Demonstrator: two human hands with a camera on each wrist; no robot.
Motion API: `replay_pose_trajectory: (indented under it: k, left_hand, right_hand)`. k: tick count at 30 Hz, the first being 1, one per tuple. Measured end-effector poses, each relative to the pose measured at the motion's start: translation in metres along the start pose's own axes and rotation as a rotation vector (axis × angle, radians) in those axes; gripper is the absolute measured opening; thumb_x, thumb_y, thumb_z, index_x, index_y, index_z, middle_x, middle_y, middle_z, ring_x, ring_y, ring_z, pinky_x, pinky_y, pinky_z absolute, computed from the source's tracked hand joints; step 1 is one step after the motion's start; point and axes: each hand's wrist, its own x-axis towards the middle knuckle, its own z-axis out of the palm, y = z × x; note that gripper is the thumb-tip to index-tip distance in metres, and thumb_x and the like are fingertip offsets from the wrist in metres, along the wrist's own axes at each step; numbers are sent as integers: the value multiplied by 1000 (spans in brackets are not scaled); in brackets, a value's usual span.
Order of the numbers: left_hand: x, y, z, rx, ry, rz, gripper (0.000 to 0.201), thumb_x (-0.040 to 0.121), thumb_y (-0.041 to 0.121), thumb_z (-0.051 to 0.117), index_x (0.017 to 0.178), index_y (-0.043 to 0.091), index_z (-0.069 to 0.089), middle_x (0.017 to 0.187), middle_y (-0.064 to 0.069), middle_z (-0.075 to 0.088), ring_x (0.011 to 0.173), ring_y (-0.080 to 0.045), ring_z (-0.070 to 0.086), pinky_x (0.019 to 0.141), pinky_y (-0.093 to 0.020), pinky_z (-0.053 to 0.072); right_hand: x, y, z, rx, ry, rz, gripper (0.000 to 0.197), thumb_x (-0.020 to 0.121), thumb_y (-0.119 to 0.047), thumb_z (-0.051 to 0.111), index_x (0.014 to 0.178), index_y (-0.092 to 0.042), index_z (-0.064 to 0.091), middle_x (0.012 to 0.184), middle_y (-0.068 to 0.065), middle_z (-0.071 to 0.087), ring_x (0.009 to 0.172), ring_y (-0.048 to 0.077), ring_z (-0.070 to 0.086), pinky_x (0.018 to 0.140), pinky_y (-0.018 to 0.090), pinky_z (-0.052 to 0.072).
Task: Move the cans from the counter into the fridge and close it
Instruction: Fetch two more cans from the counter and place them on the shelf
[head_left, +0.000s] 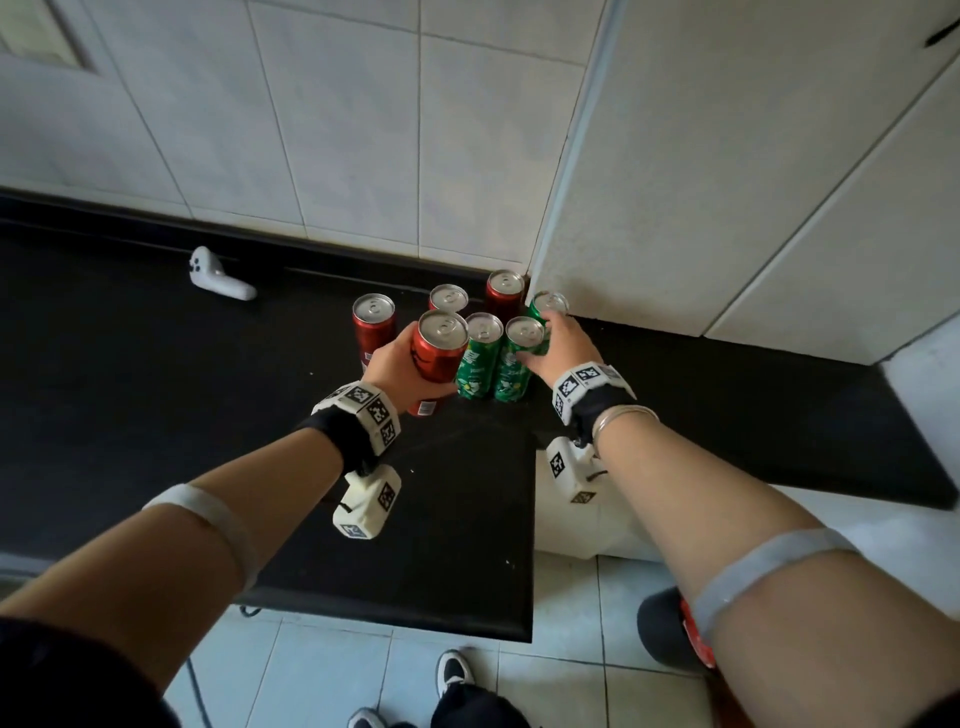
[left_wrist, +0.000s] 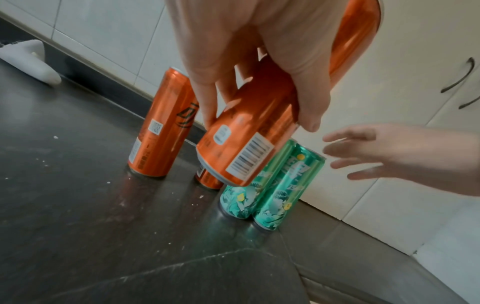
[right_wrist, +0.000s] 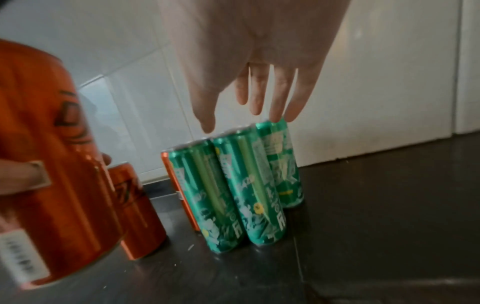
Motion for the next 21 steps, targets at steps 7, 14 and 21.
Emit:
replay_pose_trajectory:
  k: [7,14,21]
  left_hand:
    - [1,-4,9,21,-28,-56,76,64,15,83,129,16,44,123,1,59,113,-8,51,93,-18,34]
    - [3,-7,23,18,-84,-90,82,64,17,83,134,19,40,129,1,56,122,-12,49,96,-19,33]
    - [0,7,26,23,-119,-31,85,63,19,83,136,20,38,130,0,56,124,-15,50,99,-21,34]
  right_hand:
    - [27,7,24,123,-48,32,59,73,-28,79,120,-11,48,119,9,60,112,28,58,88,35,46]
    - [33,9,30,132,-106,98,74,72,-32,80,131,-14,38,123,13,58,115,32,57,89,39,49]
    - [1,15,6,110,39,156,62,71,-37,79,118,-15,46,111,9,65,103,31,63,76,30,48]
